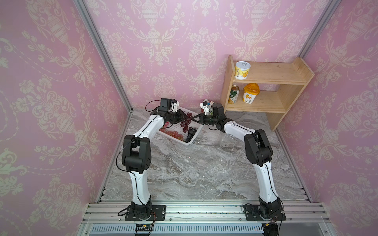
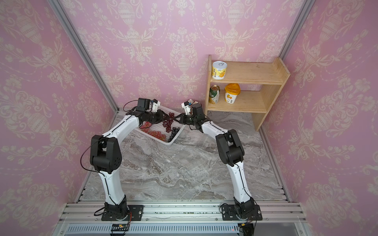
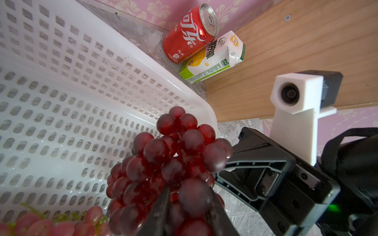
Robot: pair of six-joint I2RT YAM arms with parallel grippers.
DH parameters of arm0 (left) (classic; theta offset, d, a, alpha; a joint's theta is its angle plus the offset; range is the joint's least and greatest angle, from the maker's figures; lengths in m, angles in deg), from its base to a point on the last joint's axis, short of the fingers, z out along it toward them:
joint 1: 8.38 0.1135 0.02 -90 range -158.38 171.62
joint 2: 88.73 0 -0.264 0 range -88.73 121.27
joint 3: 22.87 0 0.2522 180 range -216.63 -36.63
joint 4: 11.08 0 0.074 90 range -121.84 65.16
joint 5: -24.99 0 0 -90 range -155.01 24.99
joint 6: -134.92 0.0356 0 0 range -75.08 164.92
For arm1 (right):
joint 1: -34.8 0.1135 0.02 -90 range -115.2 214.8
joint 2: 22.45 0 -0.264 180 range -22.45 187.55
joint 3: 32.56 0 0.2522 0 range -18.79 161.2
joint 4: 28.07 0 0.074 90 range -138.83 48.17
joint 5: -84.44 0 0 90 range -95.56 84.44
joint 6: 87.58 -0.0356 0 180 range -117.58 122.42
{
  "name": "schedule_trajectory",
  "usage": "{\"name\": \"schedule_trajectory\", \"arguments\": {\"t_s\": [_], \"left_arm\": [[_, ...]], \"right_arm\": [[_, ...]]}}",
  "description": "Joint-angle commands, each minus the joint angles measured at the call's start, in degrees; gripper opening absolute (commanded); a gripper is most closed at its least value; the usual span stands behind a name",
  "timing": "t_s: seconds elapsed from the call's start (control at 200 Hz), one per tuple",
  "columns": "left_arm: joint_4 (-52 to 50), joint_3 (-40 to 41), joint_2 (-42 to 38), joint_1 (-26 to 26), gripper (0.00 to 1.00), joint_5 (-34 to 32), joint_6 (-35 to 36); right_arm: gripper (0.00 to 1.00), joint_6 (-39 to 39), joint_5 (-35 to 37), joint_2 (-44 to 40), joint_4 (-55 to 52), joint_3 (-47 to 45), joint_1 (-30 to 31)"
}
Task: Pack grapes into containers
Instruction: Pick up the grape from the basket.
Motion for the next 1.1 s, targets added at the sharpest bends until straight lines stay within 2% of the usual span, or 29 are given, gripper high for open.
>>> {"name": "schedule_trajectory", "arguments": {"t_s": [0.0, 0.115, 0.44, 0.906, 1.026, 1.096], "left_arm": [[1.5, 0.4, -2.1, 0.3, 0.33, 1.4, -0.7], [1.4, 0.4, -1.9, 0.3, 0.38, 1.1, -0.6], [1.0, 0.5, -1.3, 0.4, 0.40, -0.3, 0.0], [0.7, 2.1, -2.2, 1.1, 0.55, -2.7, -0.1], [1.3, 3.3, -3.4, 1.8, 0.66, -3.6, -0.8], [1.8, 4.1, -4.4, 2.5, 0.81, -4.2, -1.4]], "right_arm": [[0.00, 0.7, -0.7, -1.2, 0.6, 0.3, 0.2], [0.00, 1.7, 0.1, -1.9, -1.0, 0.2, 0.3], [0.00, 4.4, 1.2, -3.7, -4.8, -0.1, 0.4], [0.00, 8.9, 3.0, -6.5, -12.1, 1.7, 0.9], [0.00, 10.2, 3.3, -7.1, -14.7, 3.2, 1.1], [0.00, 11.3, 3.6, -7.6, -16.8, 4.4, 1.4]]}}
